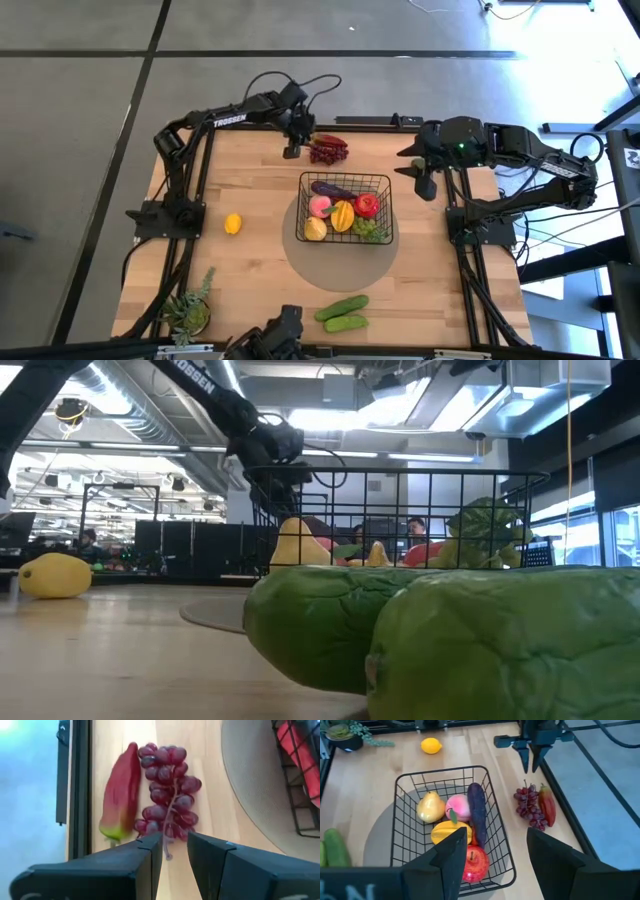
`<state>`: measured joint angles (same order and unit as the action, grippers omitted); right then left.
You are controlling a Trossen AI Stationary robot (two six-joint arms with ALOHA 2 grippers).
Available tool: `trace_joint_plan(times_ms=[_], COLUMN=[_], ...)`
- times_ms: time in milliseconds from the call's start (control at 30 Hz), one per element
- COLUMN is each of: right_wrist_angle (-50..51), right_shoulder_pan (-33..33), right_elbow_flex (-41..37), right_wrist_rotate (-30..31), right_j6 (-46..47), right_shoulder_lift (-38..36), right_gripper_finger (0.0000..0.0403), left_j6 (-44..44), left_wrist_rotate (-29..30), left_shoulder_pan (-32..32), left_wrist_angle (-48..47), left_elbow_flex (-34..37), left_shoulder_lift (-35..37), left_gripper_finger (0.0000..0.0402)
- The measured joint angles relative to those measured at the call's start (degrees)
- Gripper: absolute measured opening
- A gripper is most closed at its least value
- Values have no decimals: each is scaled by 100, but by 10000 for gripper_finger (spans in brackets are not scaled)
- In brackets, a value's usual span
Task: Build produce basket
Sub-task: Put the red grapes into the black wire basket
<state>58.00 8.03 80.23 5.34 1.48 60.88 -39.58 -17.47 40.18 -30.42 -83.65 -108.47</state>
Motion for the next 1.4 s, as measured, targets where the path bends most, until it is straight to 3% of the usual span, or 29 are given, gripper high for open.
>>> trace_joint_plan(times_ms=[500, 1400], right_wrist_angle=[-125, -128], right_shoulder_pan=[0, 2], right_elbow_flex=[0, 0], right_wrist_rotate=[22, 114], right_j6=[66, 280], right_shoulder_lift=[0, 2], right_gripper_finger=[199, 199], left_j6=[3, -298], left_wrist_rotate=[116, 75], left_shoulder_pan=[3, 38], left_wrist_angle=[833, 1188], left_elbow_flex=[797, 845], left_shoulder_lift=[0, -345], left_gripper_finger=[80, 80])
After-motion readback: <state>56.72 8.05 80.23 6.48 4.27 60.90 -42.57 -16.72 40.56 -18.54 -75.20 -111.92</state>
